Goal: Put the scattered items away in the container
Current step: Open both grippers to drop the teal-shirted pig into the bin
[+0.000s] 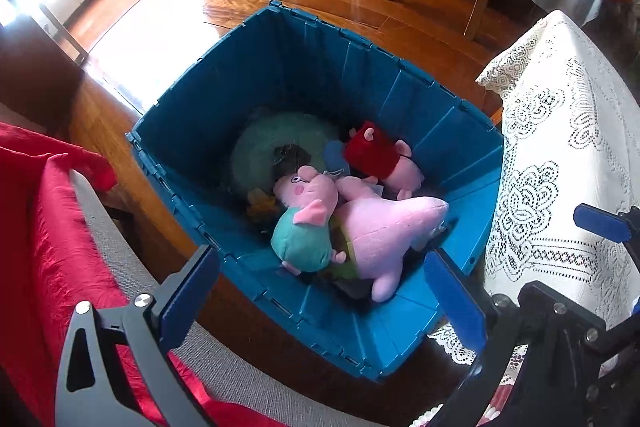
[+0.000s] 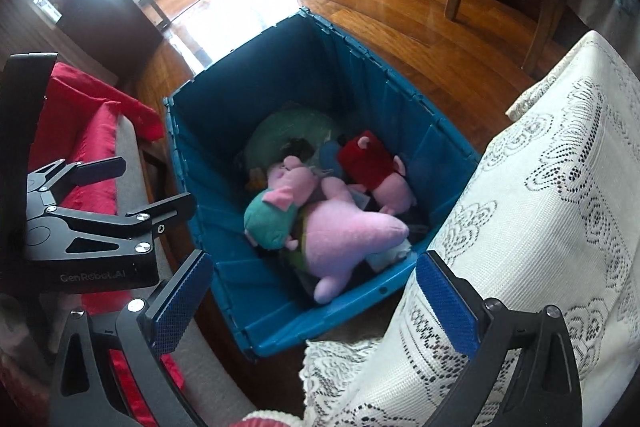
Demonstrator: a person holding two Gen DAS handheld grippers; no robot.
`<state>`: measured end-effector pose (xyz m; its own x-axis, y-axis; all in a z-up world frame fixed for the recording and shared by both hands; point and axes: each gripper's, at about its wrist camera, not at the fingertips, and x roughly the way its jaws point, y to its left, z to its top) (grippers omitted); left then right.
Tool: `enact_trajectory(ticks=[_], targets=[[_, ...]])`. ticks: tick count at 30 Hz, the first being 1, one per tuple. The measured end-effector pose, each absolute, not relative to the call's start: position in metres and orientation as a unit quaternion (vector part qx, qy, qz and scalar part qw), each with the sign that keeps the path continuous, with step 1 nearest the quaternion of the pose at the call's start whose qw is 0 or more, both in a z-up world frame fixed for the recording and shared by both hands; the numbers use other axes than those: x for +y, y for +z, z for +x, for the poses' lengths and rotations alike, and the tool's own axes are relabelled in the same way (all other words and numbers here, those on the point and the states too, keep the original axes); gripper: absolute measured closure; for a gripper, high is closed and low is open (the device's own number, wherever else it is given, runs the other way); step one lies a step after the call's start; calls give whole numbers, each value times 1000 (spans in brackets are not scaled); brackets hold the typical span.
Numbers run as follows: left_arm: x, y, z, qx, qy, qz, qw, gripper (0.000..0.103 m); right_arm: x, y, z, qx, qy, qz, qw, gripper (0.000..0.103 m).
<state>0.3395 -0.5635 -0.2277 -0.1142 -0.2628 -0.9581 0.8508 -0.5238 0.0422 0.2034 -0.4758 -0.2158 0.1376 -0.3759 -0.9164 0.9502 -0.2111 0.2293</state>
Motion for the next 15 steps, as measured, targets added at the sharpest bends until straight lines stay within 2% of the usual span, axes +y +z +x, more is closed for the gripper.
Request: enact_trajectory(ticks=[15], targets=[[-558,-231,340,264,-695,538,397,0,-477,-228,211,311,-585,507,552,0]])
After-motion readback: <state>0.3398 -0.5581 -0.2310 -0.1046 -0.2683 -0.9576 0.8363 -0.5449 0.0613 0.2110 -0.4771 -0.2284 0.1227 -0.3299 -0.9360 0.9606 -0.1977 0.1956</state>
